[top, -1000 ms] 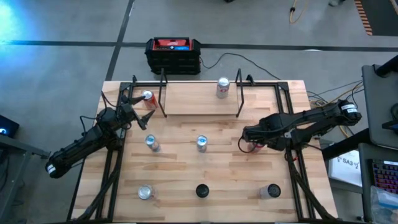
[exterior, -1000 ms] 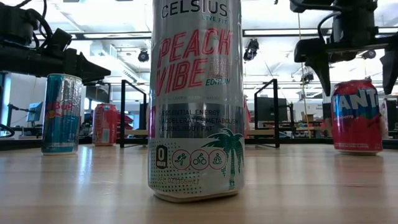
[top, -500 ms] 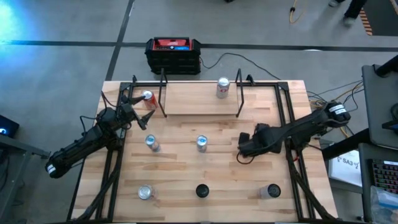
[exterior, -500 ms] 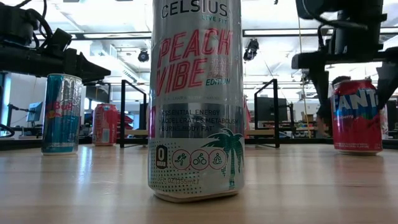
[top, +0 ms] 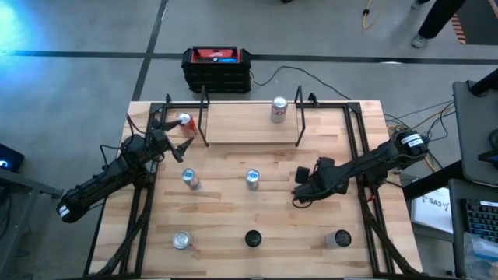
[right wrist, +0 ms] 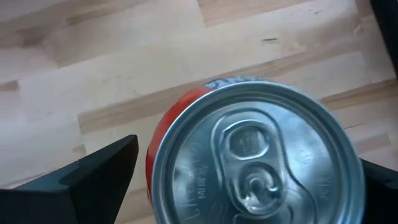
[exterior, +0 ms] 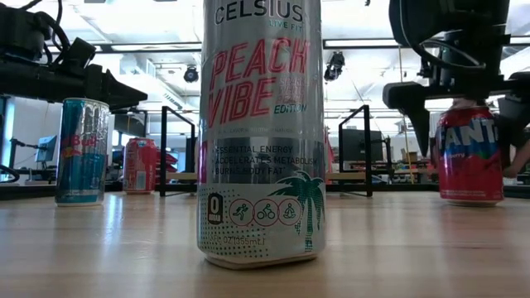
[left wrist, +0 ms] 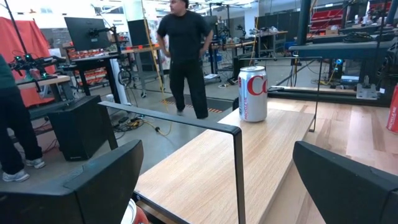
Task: Place canned beverage on shelf
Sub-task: Put the bottom red soda can on the shelf
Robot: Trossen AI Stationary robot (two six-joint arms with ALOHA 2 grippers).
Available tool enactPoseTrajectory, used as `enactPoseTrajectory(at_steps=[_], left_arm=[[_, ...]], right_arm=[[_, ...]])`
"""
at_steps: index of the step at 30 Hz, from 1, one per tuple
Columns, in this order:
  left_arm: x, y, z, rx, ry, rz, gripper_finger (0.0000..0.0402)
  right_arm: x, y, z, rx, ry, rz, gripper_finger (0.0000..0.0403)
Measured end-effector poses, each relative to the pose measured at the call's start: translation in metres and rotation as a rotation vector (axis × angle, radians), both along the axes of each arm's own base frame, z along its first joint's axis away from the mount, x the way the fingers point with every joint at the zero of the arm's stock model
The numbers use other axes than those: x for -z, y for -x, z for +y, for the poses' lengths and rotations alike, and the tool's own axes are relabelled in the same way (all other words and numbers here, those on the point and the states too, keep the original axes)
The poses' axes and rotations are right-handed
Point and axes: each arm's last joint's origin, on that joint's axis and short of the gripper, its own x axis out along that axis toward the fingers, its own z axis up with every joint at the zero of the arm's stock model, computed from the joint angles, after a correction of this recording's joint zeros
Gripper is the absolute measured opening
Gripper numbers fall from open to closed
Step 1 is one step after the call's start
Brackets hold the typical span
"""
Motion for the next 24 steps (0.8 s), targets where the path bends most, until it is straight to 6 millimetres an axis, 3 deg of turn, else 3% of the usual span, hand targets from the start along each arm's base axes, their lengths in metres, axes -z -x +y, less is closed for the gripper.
enactPoseTrajectory(at_steps=[14, 17, 22, 24], left_arm=[[0.0001, 0.0000, 0.0000, 0.000, 0.000, 0.000, 0.0398], [0.0000, 0.0000, 0.0000, 0.000, 0.000, 0.000, 0.0398], [0.0001, 0.0000, 0.0000, 0.000, 0.000, 0.000, 0.0398], [0.0000, 0.0000, 0.0000, 0.000, 0.000, 0.000, 0.0398]], right_arm=[[-0.0009, 0.0038, 0.0000, 0.042, 0.032, 0.012, 0.0394], [-0.0009, 0.0038, 0.0001, 0.045, 0.032, 0.011, 0.0370], [-0.0006, 0.0026, 0.0004, 0.048, 0.029, -0.003, 0.0296], [-0.0005, 0.0021, 0.0006, 0.047, 0.027, -0.008, 0.0288]])
